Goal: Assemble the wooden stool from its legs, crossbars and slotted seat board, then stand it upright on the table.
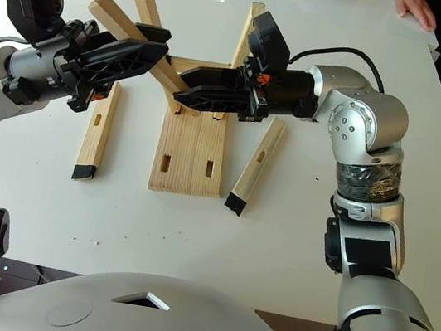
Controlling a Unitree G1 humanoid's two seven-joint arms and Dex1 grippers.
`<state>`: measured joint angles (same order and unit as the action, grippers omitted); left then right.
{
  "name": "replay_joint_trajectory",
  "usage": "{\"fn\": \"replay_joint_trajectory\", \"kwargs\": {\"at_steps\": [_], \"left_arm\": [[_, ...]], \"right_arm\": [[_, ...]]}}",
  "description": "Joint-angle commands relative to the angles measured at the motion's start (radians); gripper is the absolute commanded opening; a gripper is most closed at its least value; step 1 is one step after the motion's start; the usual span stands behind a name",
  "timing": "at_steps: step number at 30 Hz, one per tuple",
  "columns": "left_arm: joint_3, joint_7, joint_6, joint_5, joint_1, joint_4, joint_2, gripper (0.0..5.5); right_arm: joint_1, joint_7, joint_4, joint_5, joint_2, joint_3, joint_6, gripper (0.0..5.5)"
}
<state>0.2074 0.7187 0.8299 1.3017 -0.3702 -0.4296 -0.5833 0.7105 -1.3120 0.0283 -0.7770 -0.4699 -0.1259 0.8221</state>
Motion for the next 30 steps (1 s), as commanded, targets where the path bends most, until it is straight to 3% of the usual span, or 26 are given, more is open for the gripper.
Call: {"fn": "replay_joint_trajectory", "kwargs": {"at_steps": [1,4,5,12,17,24,30], "left_arm": [[0.013,0.027,-0.012,0.007,0.012,-0.018,-0.007,1.38],[0.010,0.029,-0.021,-0.012,0.018,-0.016,-0.005,1.38],[0.009,0.029,-0.026,-0.021,0.022,-0.013,-0.004,1.38],[0.002,0.034,-0.052,-0.061,0.043,-0.013,-0.001,1.32],[0.008,0.120,-0.099,-0.184,0.070,0.031,-0.070,1.31],[0.025,0.371,-0.325,-0.545,0.240,0.201,-0.292,1.31],[-0.043,0.499,-0.586,-0.774,0.231,0.443,-0.309,1.31]], "right_arm": [[-0.012,0.009,0.000,0.028,-0.017,-0.005,-0.015,1.31],[-0.012,0.020,-0.003,0.035,-0.010,0.001,-0.029,1.31],[-0.016,0.019,-0.004,0.049,-0.010,-0.005,-0.049,1.67],[-0.051,0.005,-0.008,0.098,-0.033,-0.024,-0.107,2.71],[-0.079,0.010,-0.044,0.168,-0.074,-0.018,-0.181,3.49],[-0.168,0.091,-0.078,0.220,-0.094,0.068,-0.283,3.51],[-0.272,0.196,-0.013,0.223,-0.074,0.125,-0.316,3.51]]}}
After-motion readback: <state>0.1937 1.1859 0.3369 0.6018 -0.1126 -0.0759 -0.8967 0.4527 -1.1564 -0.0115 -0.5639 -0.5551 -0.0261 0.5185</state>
